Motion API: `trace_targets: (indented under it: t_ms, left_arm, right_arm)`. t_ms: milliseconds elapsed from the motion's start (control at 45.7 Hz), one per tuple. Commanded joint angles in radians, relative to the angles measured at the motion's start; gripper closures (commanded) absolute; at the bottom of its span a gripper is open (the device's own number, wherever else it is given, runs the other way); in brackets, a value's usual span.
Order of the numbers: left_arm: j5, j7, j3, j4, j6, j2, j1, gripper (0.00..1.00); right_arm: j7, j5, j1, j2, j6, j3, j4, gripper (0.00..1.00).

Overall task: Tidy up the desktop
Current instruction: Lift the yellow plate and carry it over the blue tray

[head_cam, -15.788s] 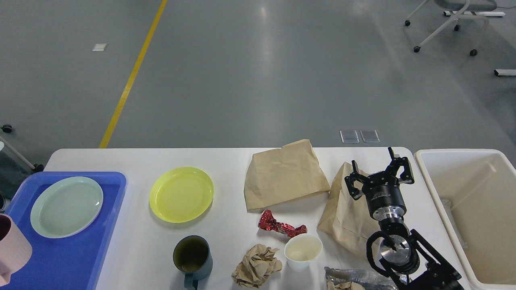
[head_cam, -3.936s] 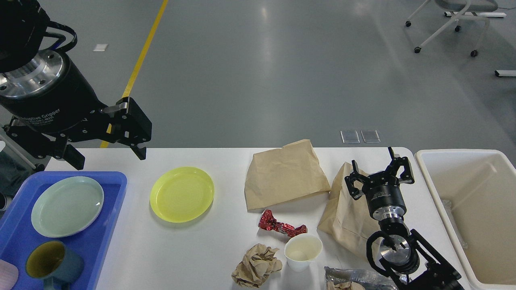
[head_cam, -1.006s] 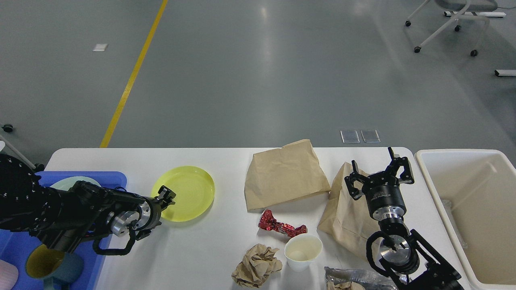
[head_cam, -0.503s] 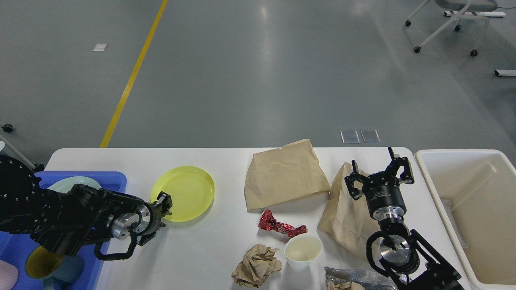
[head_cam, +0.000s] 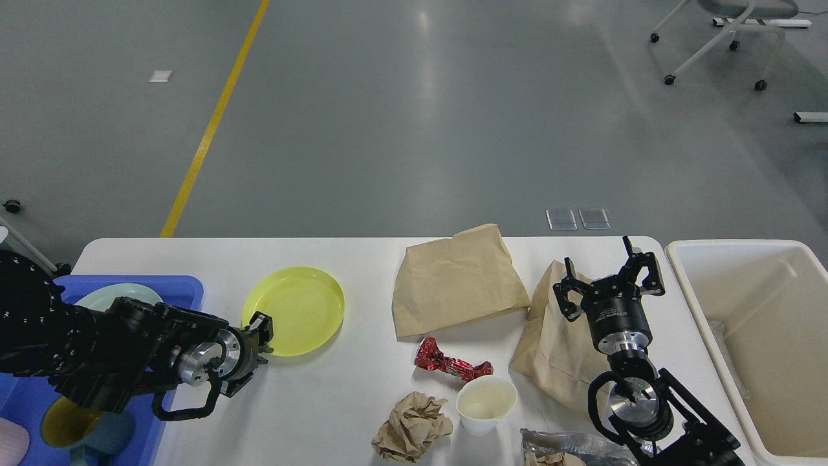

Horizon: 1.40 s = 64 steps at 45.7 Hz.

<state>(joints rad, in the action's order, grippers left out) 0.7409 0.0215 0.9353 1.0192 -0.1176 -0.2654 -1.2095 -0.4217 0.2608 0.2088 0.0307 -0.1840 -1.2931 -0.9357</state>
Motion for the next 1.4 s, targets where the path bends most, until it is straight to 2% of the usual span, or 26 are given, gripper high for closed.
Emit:
trace_targets:
  t_ms: [0, 197, 525, 656, 831, 984, 1203, 1312, 1378]
  left_arm:
    - [0.000, 0.000, -0.001, -0.001, 0.003, 0.002, -0.001, 0.88]
    - [0.000, 0.000, 0.000, -0.002, 0.039, -0.001, -0.001, 1.00]
    - [-0.002, 0.000, 0.003, 0.004, 0.053, -0.009, -0.015, 1.00]
    - [-0.002, 0.000, 0.036, 0.085, 0.079, -0.054, -0.074, 1.00]
    - [-0.009, 0.002, 0.128, 0.176, 0.151, -0.129, -0.212, 1.00]
    - [-0.015, 0.002, 0.250, 0.315, 0.234, -0.181, -0.405, 1.00]
    - [-0.041, 0.000, 0.453, 0.478, 0.315, -0.193, -0.672, 1.00]
    - [-0.046, -0.003, 0.517, 0.568, 0.337, -0.198, -0.812, 1.00]
    - [-0.054, 0.005, 0.556, 0.613, 0.381, -0.192, -0.901, 1.00]
  right_arm:
    - [0.000, 0.000, 0.000, -0.002, 0.000, 0.000, 0.000, 0.00]
    - [0.000, 0.000, 0.000, 0.000, 0.000, 0.000, 0.000, 0.00]
    - [0.000, 0.000, 0.000, 0.000, 0.000, 0.000, 0.000, 0.00]
    - [0.001, 0.000, 0.000, 0.000, 0.000, 0.000, 0.000, 0.00]
    - [0.000, 0.000, 0.000, 0.000, 0.000, 0.000, 0.000, 0.00]
    - [0.000, 0.000, 0.000, -0.002, 0.000, 0.000, 0.000, 0.00]
    - [0.000, 0.000, 0.001, 0.000, 0.000, 0.000, 0.000, 0.00]
    - [0.000, 0.000, 0.000, 0.000, 0.000, 0.000, 0.000, 0.00]
    - [0.000, 0.000, 0.000, 0.000, 0.000, 0.000, 0.001, 0.00]
